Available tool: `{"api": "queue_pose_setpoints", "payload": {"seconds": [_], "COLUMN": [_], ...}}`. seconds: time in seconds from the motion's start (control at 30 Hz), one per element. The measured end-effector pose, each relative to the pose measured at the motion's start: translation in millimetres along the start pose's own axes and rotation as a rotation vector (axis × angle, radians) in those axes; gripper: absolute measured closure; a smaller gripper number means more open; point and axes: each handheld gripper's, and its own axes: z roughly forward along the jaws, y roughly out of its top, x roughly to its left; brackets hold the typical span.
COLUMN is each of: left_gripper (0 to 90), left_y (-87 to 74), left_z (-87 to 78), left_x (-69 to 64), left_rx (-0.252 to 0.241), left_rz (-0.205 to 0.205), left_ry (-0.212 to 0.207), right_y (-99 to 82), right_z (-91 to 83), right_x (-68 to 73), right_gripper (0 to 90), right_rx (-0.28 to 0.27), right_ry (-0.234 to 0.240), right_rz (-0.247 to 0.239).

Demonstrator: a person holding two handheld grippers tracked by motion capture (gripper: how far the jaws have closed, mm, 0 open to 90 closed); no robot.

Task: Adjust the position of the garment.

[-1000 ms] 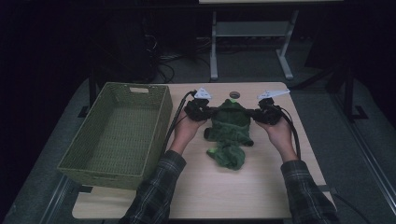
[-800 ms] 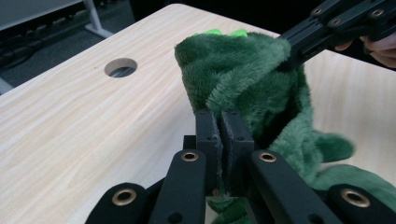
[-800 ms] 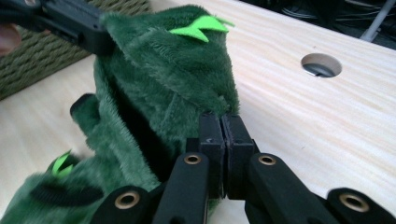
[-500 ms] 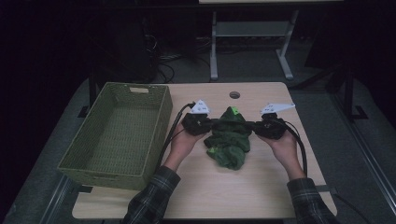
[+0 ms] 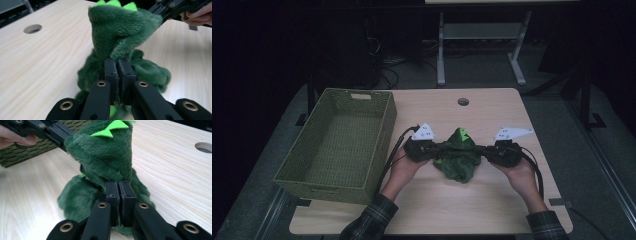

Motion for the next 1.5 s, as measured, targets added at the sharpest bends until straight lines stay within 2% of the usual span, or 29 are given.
{"api": "queue_pose_setpoints", "payload": {"seconds": [0.07, 0.17, 0.23, 0.33, 0.53, 0.63, 0.77, 0.87, 0.97, 1.07, 1.17, 1.37, 1.43, 1.5], "left_gripper": [86.6, 86.6, 86.6, 86.6, 86.6, 86.5, 86.5, 86.2, 82.8, 77.5, 73.5, 63.3, 62.9, 67.5], "left_y": [-4.7, -11.8, -15.3, -20.2, -37.2, -45.2, -52.9, -55.6, -54.6, -51.8, -50.4, -50.1, -49.6, -47.6], "left_z": [0.3, 0.0, -0.7, -1.7, 0.4, 2.0, 6.6, 10.3, 7.5, 0.5, -6.2, -21.0, -25.7, -28.9], "left_x": [-4.5, -12.6, -17.0, -22.2, -31.0, -35.3, -40.5, -44.0, -45.3, -45.7, -47.9, -54.0, -54.6, -53.6], "left_rx": [0.004, 0.015, 0.018, 0.029, 0.071, 0.09, 0.125, 0.147, 0.132, 0.109, 0.094, 0.078, 0.071, 0.058], "left_rz": [0.001, 0.002, 0.006, 0.012, 0.02, 0.023, 0.029, 0.042, 0.033, 0.017, 0.02, 0.022, 0.023, 0.016], "left_ry": [-0.009, -0.026, -0.036, -0.046, -0.075, -0.089, -0.104, -0.11, -0.114, -0.119, -0.115, -0.1, -0.092, -0.093], "right_y": [-3.9, -11.5, -15.6, -22.4, -35.6, -40.9, -48.3, -53.0, -55.7, -55.9, -56.4, -59.4, -58.1, -54.3], "right_z": [-0.7, -2.8, -4.0, -6.2, -5.3, -5.4, -2.0, 0.2, -1.0, -8.4, -15.0, -25.8, -28.4, -30.1], "right_x": [6.0, 12.8, 14.8, 19.6, 32.6, 36.9, 39.0, 42.2, 43.3, 42.8, 42.0, 43.3, 43.6, 42.8], "right_gripper": [86.7, 86.5, 86.3, 86.0, 85.1, 85.2, 85.0, 84.2, 77.2, 73.3, 71.1, 71.6, 73.6, 76.5], "right_rx": [0.022, 0.012, 0.026, 0.015, 0.081, 0.084, 0.127, 0.136, 0.139, 0.111, 0.102, 0.092, 0.085, 0.074], "right_ry": [0.013, 0.015, 0.031, 0.038, 0.04, 0.039, 0.043, 0.047, 0.053, 0.054, 0.054, 0.048, 0.043, 0.038], "right_rz": [-0.011, -0.028, -0.017, -0.021, -0.039, -0.053, -0.055, -0.057, -0.049, -0.036, -0.029, -0.015, -0.014, -0.015]}}
